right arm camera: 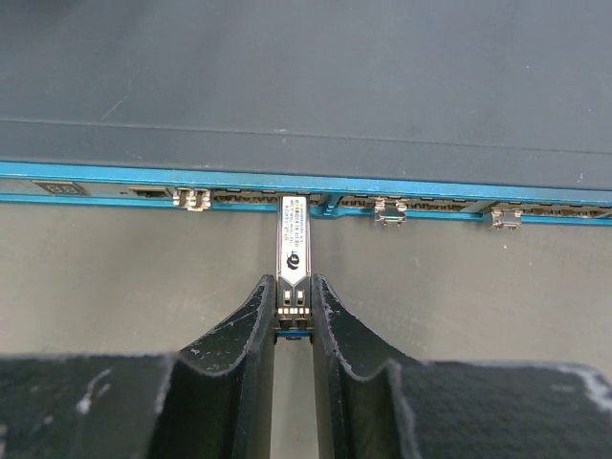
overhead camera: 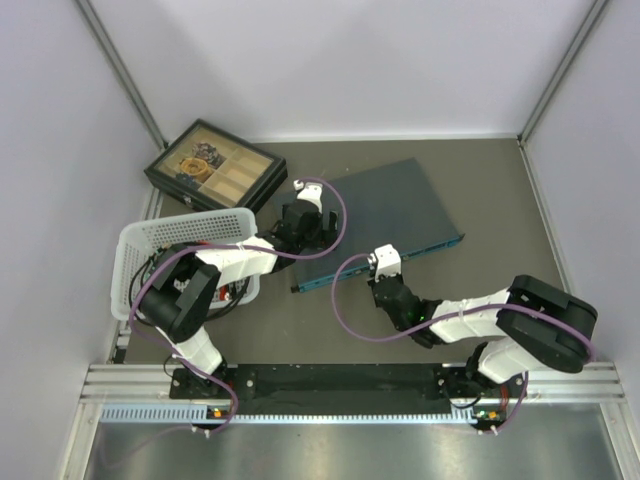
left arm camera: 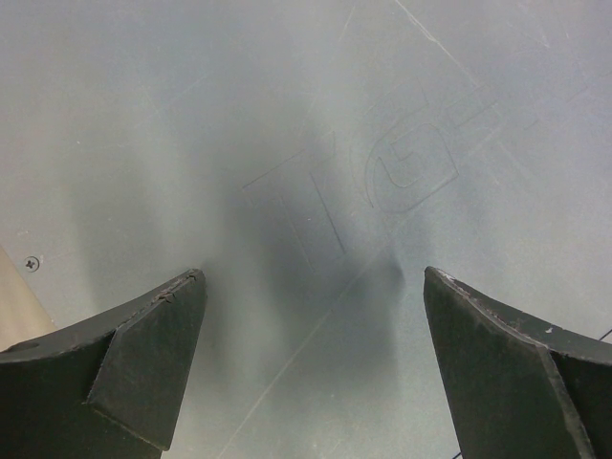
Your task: Insert the plug into the switch port
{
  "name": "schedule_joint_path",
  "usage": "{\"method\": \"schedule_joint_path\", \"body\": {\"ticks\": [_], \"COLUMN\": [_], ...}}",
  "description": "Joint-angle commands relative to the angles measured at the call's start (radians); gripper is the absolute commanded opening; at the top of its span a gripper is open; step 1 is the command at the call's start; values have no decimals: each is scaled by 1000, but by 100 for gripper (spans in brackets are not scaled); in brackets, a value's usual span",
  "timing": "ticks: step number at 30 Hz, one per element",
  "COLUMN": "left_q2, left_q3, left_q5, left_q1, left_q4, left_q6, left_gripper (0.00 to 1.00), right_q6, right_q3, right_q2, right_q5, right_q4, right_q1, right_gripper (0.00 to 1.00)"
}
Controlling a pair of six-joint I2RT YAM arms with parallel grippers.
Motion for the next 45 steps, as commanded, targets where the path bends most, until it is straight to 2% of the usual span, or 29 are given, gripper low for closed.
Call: {"method": "schedule_joint_path", "body": {"ticks": [1,23,45], "left_q2": [-9,-5,-5], "left_q3": [8,7,7], "left_q5": [33,36,55], "left_q1": [-6,-5,-6], "left_q4": [-52,-51,-46], "left_q6": [-31,-33,-36], "left_gripper": [99,99,99], "right_q6": [6,25,18], "right_q3": [25,31,80], "right_q2": [-13,-49,3], "right_q5": [27,36,-2], "right_q4": [51,25,22], "right_q1": [-7,-15,-39], "right_gripper": [0,0,0]}}
